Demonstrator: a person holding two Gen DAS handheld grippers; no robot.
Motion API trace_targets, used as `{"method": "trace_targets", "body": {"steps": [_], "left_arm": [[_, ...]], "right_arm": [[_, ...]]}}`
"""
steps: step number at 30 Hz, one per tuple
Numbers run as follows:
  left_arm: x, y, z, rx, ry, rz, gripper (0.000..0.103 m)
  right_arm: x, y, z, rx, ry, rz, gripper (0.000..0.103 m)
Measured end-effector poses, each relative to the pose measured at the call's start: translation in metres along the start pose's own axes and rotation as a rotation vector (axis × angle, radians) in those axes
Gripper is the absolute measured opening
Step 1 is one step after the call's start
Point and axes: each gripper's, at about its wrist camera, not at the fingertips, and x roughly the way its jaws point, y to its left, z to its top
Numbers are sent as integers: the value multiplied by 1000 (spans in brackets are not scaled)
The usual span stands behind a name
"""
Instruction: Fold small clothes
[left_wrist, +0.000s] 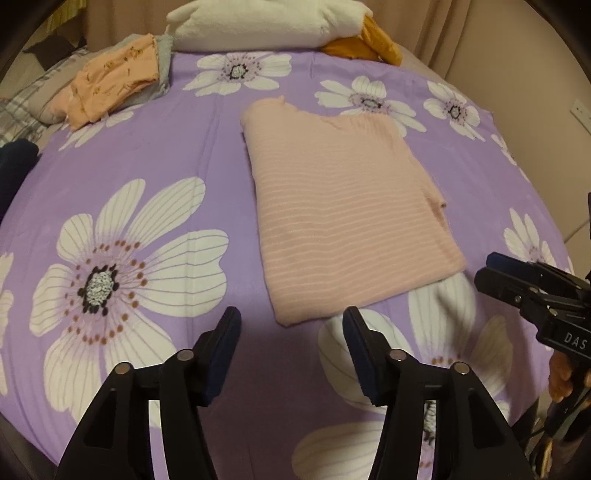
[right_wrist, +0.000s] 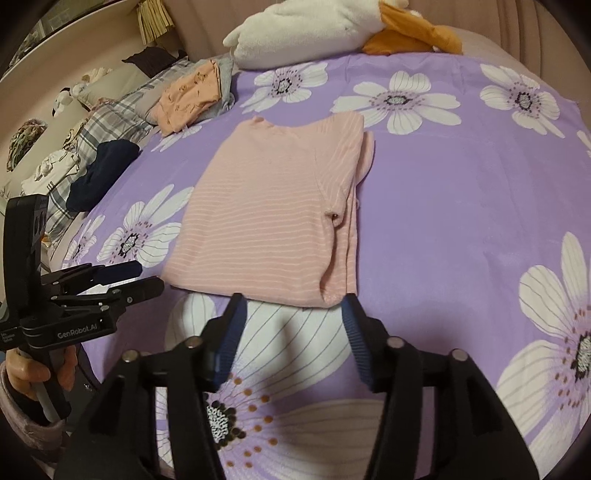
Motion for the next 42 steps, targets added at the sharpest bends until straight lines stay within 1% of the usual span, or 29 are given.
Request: {"method": "trace_targets", "body": {"steps": [2,5,6,7,8,9,12,14,16,17,18,21,24,27,32,42], "left_arm": [[-6,-2,0,0,-13,2,56],[-14,-6,0,3,-27,4,58],[-16,-7,0,3,-32,6,66],[-19,-8,0,3,-37,8,72],[-22,-9,0,4,-45,9,85],[-25,-10,-1,5,-56,8,88],[-33,-13,-2,3,-77,10,88],[-38,-14,-2,2,-85,16,89],[-41,-14,-2,0,-95,29,91],[-43,-14,-2,-4,-100,36,95],[-46,-14,-3,-14,-110,47,96],[-54,-10,-2,-46,-145,75,97],[-59,-7,-1,-71,-158,96,98],[-61,-8,0,-75,-152,145,98],[-62,-8,-2,-87,-124,116,98],[-65,-12,-4,-73,-121,144,98]], "right_arm": [[-5,1,0,2,-9,-10,65],[-13,5,1,0,-26,-19,69],[-16,7,1,-3,-31,-24,70],[-19,9,1,-7,-36,-31,75],[-21,11,1,-13,-45,-41,79],[-23,12,1,-17,-52,-45,81],[-29,15,1,-22,-64,-50,85],[-32,17,1,-26,-73,-63,92],[-36,19,2,-34,-89,-83,98],[-39,20,2,-38,-99,-99,102],[-43,22,3,-47,-116,-121,103],[-49,27,5,-67,-138,-139,103],[-53,31,9,-83,-135,-153,103],[-57,35,9,-92,-147,-166,103],[-62,42,10,-89,-161,-169,103],[-58,48,7,-87,-150,-166,103]]}}
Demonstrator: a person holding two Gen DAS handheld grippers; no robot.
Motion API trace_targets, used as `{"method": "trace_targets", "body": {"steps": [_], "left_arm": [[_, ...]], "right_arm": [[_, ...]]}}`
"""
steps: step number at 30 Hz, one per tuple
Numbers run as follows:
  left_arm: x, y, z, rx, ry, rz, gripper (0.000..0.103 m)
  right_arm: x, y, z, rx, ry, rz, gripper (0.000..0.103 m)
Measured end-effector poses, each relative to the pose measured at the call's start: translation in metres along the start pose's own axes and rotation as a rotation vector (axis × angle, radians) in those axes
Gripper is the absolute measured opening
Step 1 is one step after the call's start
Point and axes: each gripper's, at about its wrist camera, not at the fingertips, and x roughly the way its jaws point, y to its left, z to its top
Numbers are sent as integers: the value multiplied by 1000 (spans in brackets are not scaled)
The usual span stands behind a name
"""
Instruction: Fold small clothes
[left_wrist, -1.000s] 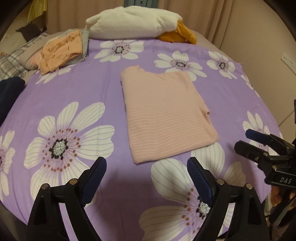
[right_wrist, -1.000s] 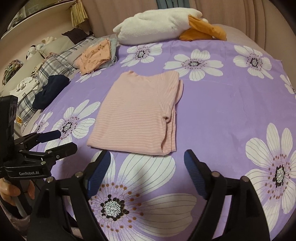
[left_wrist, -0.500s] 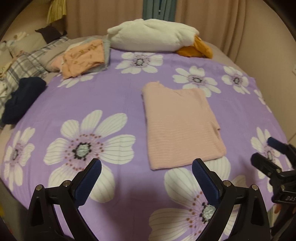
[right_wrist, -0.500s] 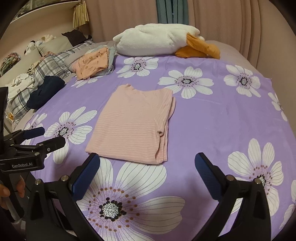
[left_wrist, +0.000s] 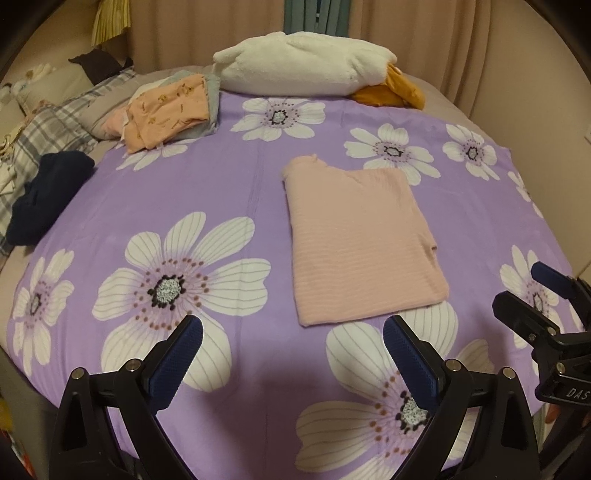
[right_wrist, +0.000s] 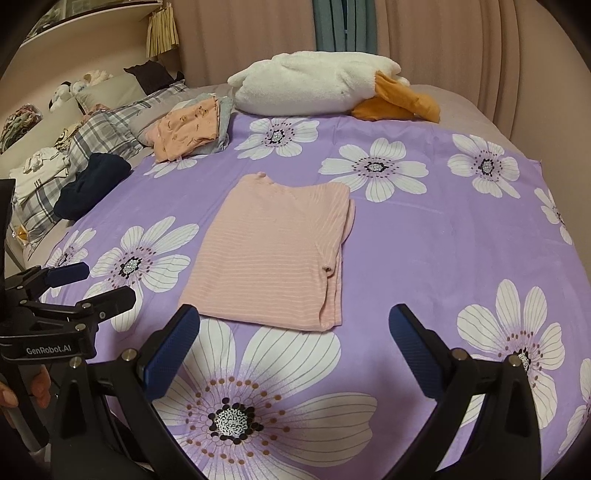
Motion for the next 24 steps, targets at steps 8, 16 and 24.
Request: {"method": "trace_targets", "body": {"steps": [8,16,24], "left_arm": [[-1,0,-2,10,-3,25,98],[-2,-1,-2,22,-12,31,98],[-4,-3,-1,26,-15,27,98]], "right_arm": [[-2,2,0,2,-8,-2,103],[-2,2,0,8,-6,2,103],[1,2,-2,16,1,7,103]]}}
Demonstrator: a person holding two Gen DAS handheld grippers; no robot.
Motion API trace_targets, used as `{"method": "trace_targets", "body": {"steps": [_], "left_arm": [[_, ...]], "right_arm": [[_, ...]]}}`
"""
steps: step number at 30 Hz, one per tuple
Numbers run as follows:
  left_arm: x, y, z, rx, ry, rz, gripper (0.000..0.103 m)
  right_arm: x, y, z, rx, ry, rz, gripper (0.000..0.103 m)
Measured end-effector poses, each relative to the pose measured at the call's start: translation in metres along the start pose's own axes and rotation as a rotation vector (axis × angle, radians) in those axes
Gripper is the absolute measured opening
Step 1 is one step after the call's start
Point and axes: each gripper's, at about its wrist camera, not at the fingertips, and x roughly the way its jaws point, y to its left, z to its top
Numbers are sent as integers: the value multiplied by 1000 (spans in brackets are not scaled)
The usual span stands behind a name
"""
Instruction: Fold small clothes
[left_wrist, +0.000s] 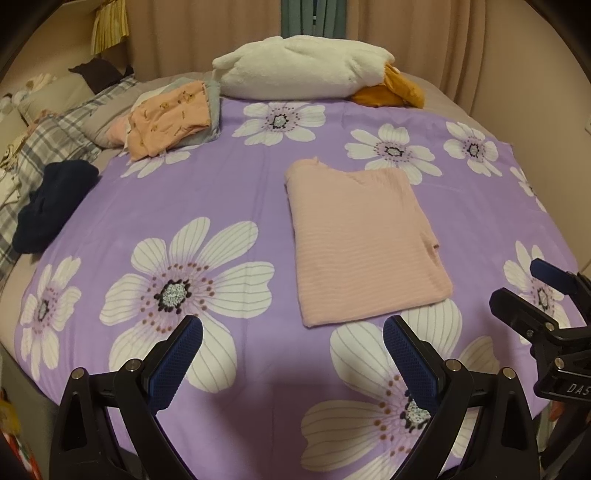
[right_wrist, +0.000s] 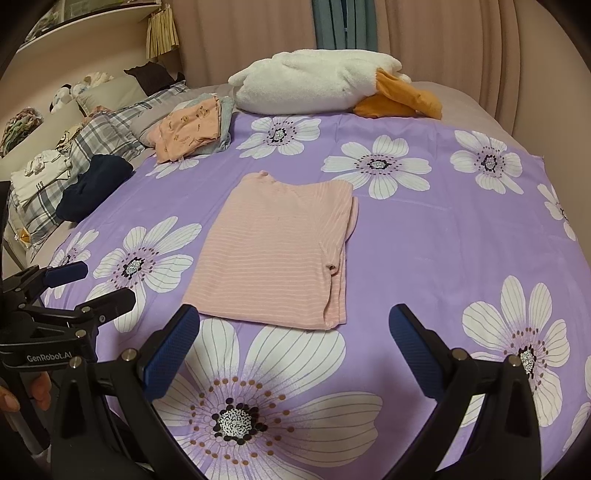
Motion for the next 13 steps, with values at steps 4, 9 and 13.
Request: {"method": "trace_targets", "body": {"steps": [4,9,13], "left_arm": [[0,0,-1,1,0,0,98],[-1,-1,1,5,-2,5,98],[0,-2,2,8,-5,12,98]], "right_arm": [[0,1,-1,5,1,3,103],[0,0,-1,5,1,3,103],[0,0,-1,5,-1,3,103]]}}
